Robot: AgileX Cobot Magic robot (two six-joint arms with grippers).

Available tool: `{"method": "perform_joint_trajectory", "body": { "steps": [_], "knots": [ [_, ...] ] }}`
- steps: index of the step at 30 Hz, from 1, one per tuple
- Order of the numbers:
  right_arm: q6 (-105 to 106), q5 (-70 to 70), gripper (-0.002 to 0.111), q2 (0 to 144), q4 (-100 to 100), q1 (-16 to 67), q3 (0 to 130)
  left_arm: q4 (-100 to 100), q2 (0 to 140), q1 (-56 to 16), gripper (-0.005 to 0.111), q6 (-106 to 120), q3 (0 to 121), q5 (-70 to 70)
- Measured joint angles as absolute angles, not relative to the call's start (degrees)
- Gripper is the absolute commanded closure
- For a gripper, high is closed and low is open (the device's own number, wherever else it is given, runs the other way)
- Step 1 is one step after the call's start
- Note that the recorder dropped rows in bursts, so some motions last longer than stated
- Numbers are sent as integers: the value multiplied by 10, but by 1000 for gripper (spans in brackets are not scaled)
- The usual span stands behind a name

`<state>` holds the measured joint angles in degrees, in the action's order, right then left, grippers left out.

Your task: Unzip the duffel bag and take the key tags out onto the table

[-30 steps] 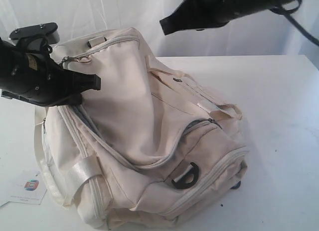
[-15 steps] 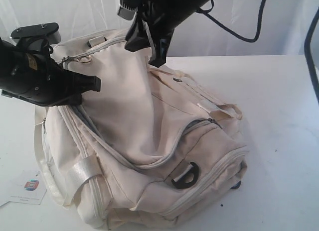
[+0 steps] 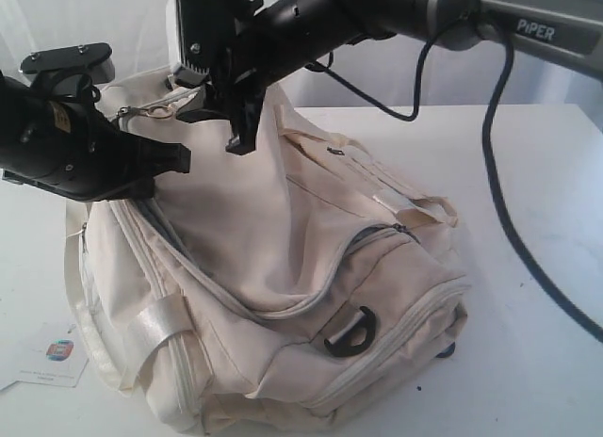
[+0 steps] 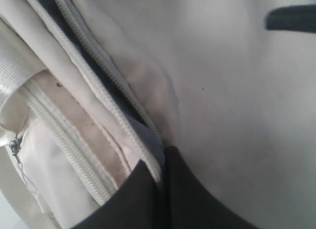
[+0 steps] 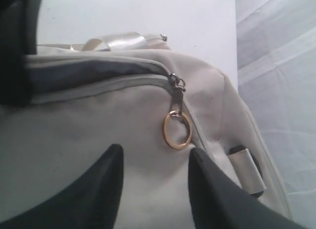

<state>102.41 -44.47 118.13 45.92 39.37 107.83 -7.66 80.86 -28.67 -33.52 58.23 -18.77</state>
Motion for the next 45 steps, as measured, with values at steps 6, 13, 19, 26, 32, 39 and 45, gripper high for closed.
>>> {"method": "perform_joint_trajectory", "body": {
  "steps": [6,13,19,26,32,39,45],
  "knots": [
    [1026,-364,68,1206,460,412,1078,-77,809,-287,106,-335,582,-188],
    [1037,-349,68,1228,462,417,1078,-77,809,-287,106,-335,582,-188],
    [1074,-333,68,1243,467,427,1078,-77,809,-287,106,-335,582,-187],
    [1088,-248,71,1256,488,449,1078,-77,809,-287,106,-335,582,-187],
    [1100,-221,107,1256,489,451,1078,-77,809,-287,106,-335,582,-187],
    [1095,-192,108,1256,491,451,1078,-77,809,-287,106,-335,582,-187],
    [1092,-164,108,1256,493,450,1078,-77,809,-287,106,-334,582,-181]
  ]
}}
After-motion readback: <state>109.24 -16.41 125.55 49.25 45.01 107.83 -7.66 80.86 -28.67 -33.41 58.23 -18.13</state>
